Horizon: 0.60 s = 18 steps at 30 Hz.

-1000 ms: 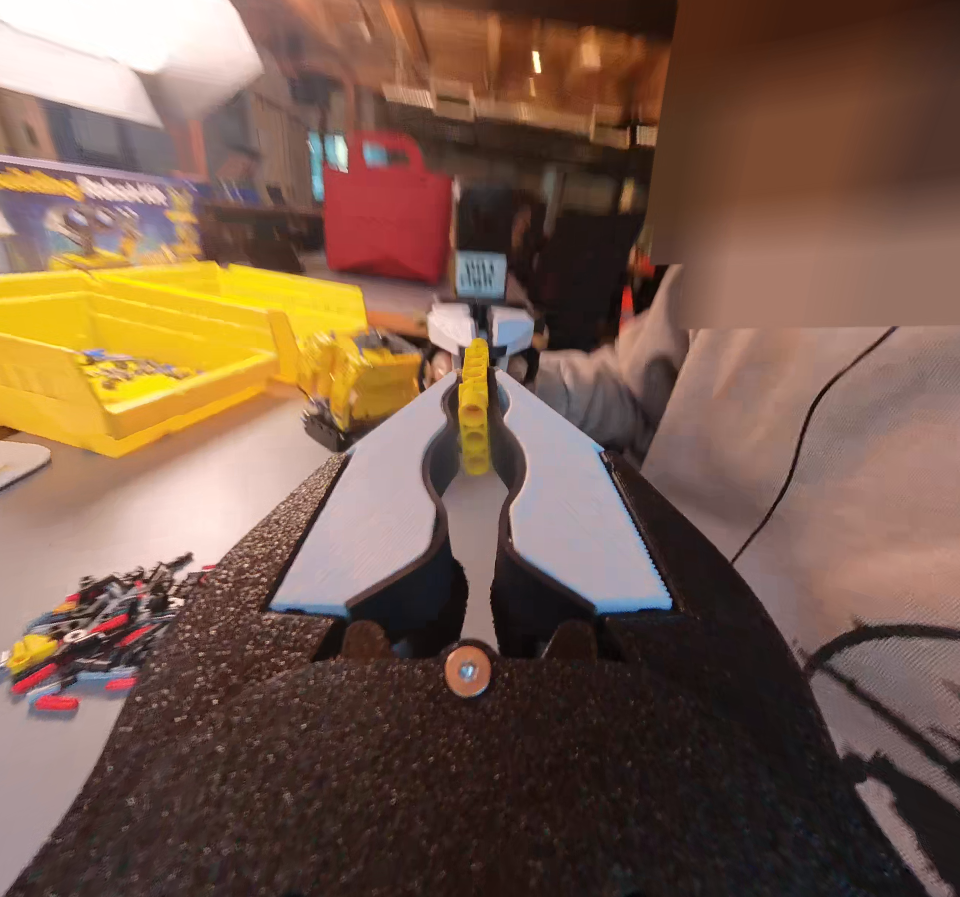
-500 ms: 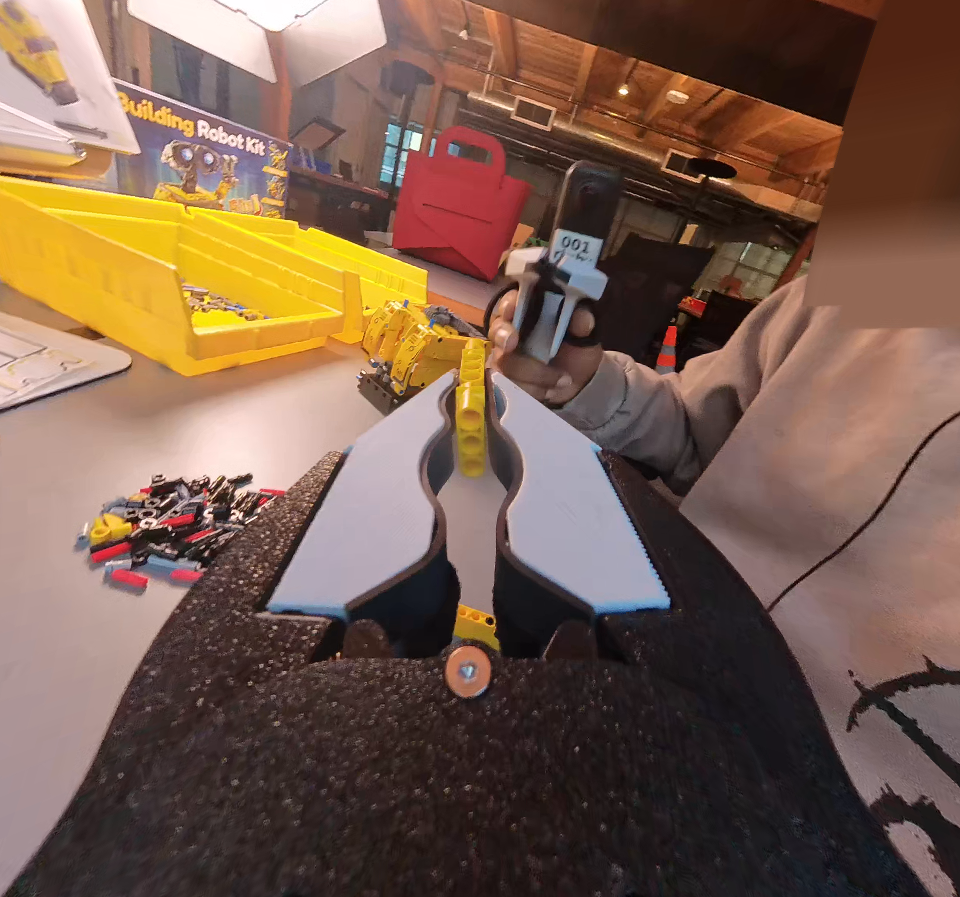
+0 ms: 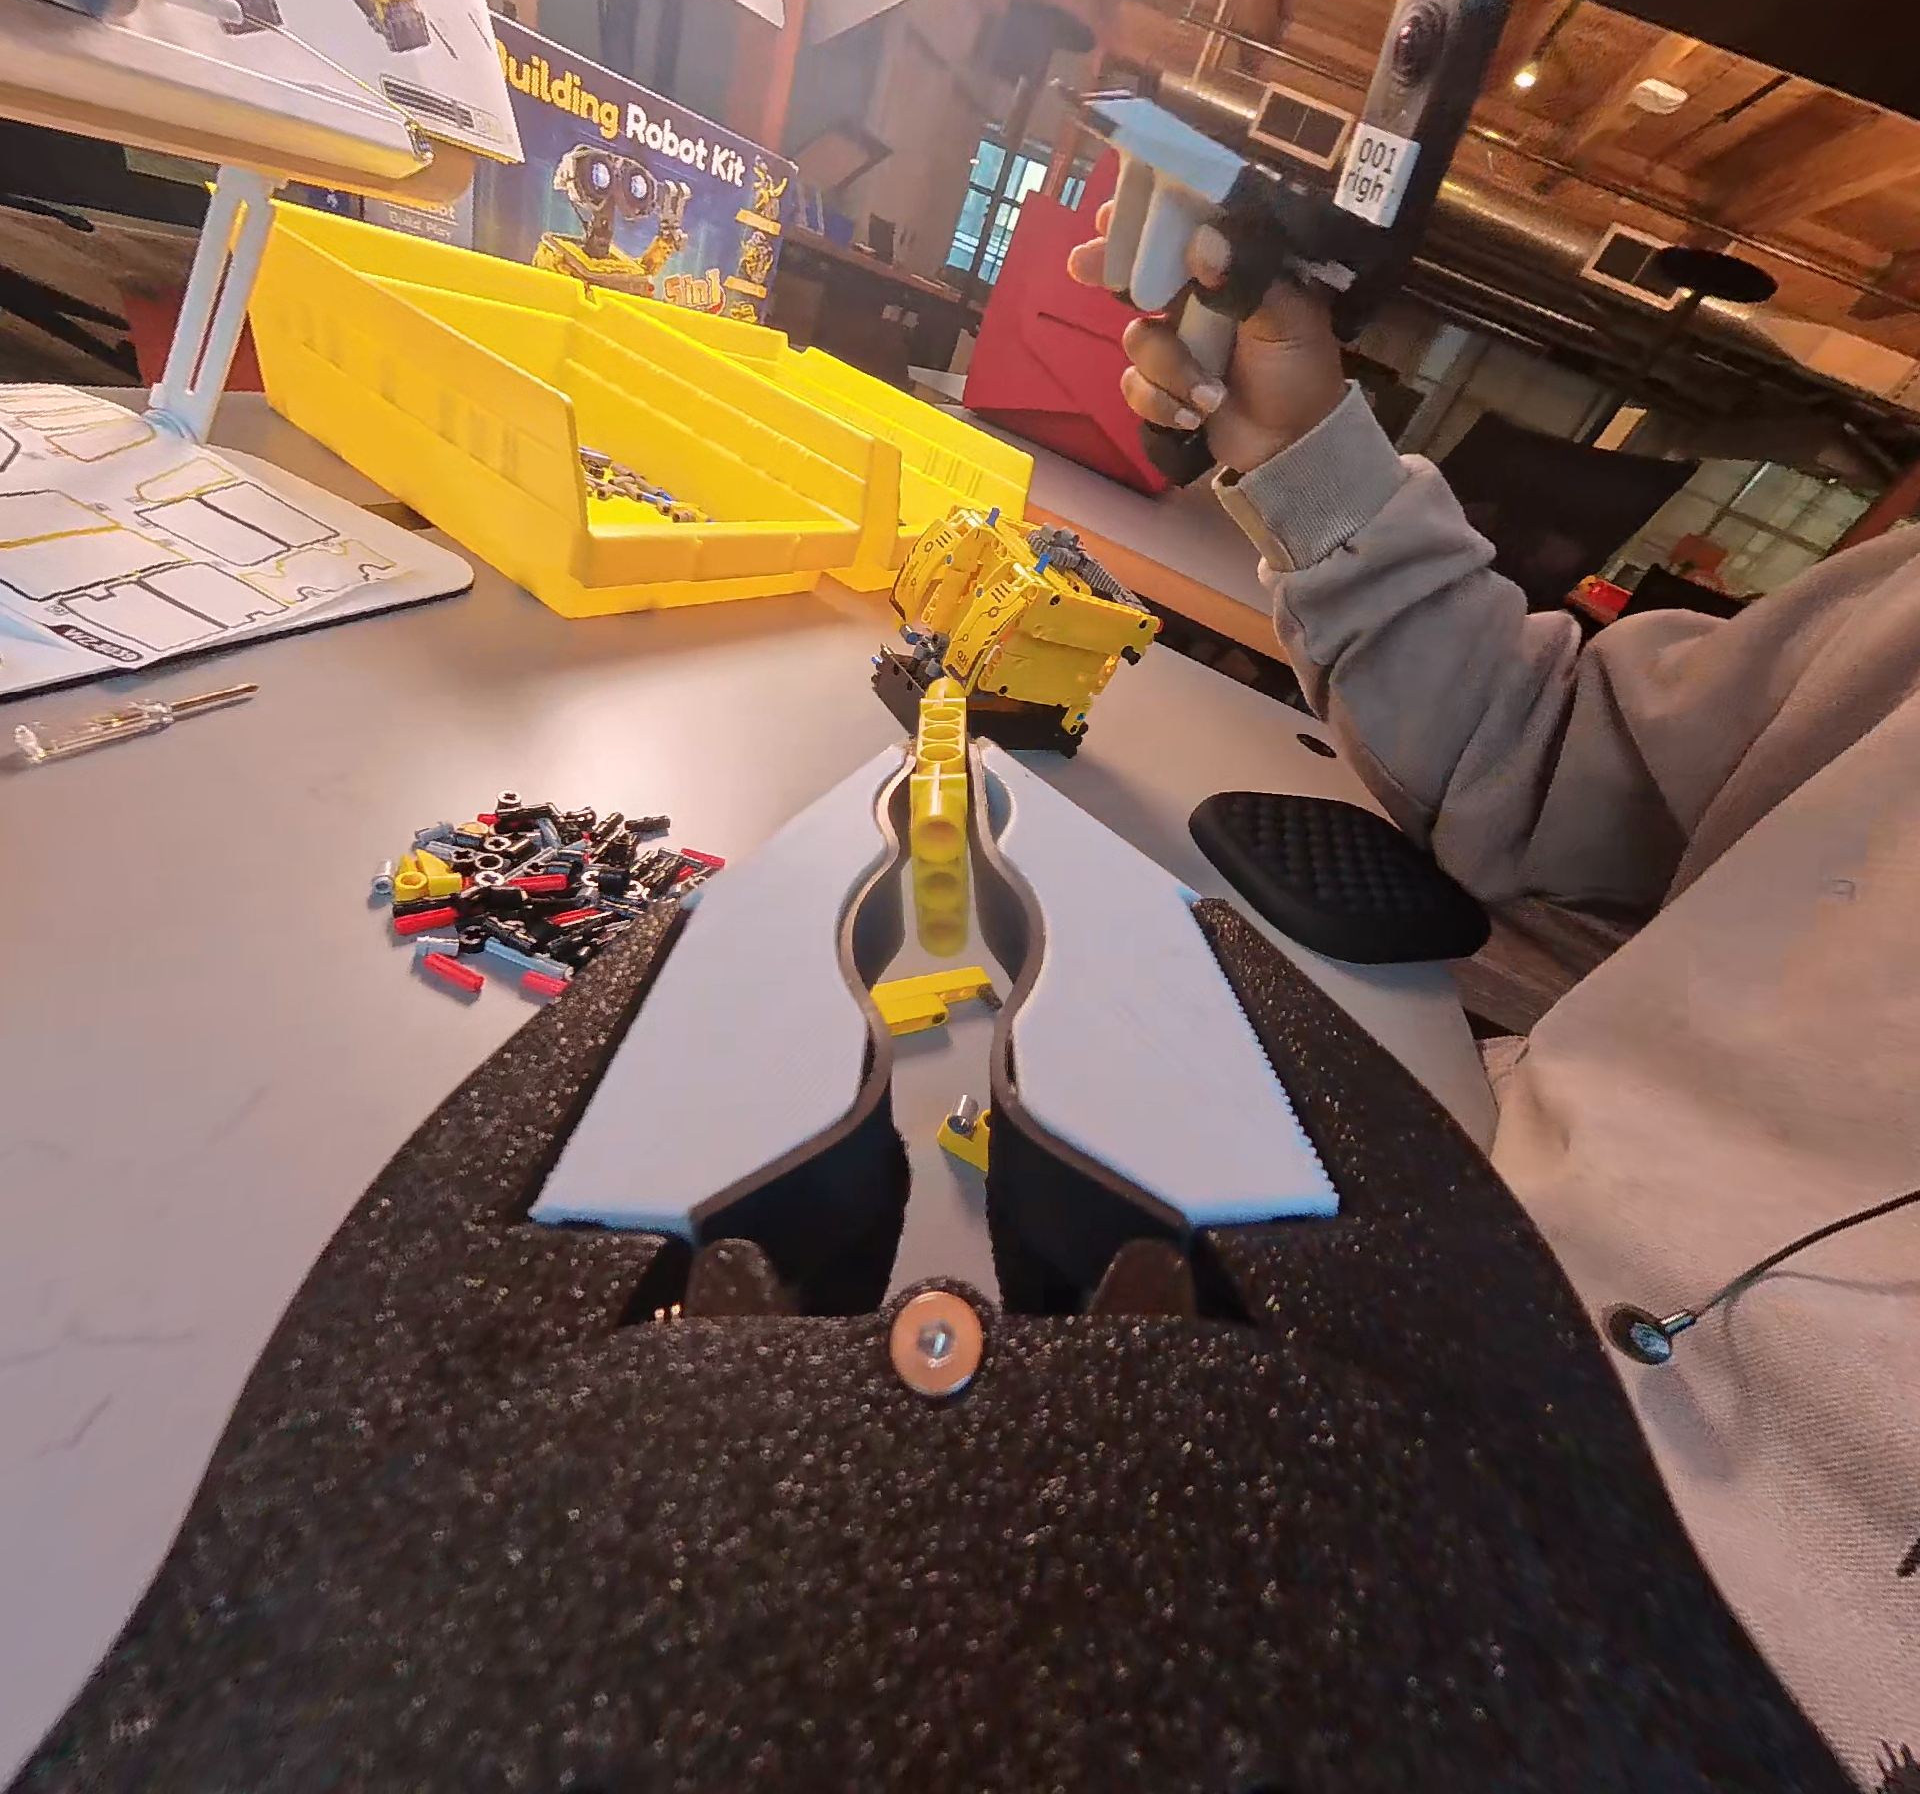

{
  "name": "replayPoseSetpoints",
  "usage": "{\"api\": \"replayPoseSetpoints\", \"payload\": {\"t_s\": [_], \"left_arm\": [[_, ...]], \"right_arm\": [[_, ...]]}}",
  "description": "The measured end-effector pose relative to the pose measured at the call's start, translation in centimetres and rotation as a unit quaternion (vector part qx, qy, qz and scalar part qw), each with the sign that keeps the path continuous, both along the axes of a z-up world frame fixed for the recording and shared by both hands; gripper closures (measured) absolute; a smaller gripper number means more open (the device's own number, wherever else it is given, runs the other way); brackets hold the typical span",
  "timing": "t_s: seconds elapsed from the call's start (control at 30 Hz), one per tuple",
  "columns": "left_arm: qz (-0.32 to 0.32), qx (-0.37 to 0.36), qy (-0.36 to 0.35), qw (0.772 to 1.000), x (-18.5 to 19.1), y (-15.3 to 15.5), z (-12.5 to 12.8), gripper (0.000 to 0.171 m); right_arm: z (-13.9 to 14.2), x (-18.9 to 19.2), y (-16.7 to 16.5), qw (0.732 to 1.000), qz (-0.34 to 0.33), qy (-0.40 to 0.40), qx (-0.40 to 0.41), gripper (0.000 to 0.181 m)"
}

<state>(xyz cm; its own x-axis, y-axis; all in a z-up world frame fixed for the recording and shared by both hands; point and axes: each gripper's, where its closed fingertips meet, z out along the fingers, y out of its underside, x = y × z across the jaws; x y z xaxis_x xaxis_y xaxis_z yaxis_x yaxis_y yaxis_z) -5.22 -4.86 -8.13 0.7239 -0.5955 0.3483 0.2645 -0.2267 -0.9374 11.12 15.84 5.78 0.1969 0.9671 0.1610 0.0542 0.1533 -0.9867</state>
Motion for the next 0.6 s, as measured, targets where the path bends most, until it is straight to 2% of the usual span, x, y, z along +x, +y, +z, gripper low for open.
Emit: {"api": "replayPoseSetpoints", "payload": {"t_s": [0.1,0.2,0.33,0.43,0.5,0.6], "left_arm": [[0.011,-0.001,0.004,1.0,-0.4,0.1,-0.1,0.166],[0.025,-0.005,0.012,1.0,-0.8,0.3,-0.4,0.166],[0.037,-0.013,0.021,0.999,-1.3,0.6,-0.9,0.166],[0.036,-0.014,0.027,0.999,-1.2,0.5,-1.0,0.166],[0.039,-0.014,0.037,0.998,-1.2,0.5,-1.1,0.166],[0.038,-0.012,0.044,0.998,-1.1,0.5,-1.1,0.166]], "right_arm": [[-1.9,-0.9,3.3,0.999,-0.017,-0.03,-0.017,0.177],[-4.4,-3.4,3.6,0.995,0.014,-0.072,-0.063,0.177],[-9.3,-8.3,-0.9,0.977,0.057,-0.202,-0.042,0.177],[-14.1,-11.3,-5.3,0.941,0.099,-0.324,-0.004,0.177],[-15.9,-13.1,-7.1,0.925,0.101,-0.364,0.044,0.177],[-19.6,-15.3,-9.6,0.899,0.121,-0.42,0.04,0.177]]}}
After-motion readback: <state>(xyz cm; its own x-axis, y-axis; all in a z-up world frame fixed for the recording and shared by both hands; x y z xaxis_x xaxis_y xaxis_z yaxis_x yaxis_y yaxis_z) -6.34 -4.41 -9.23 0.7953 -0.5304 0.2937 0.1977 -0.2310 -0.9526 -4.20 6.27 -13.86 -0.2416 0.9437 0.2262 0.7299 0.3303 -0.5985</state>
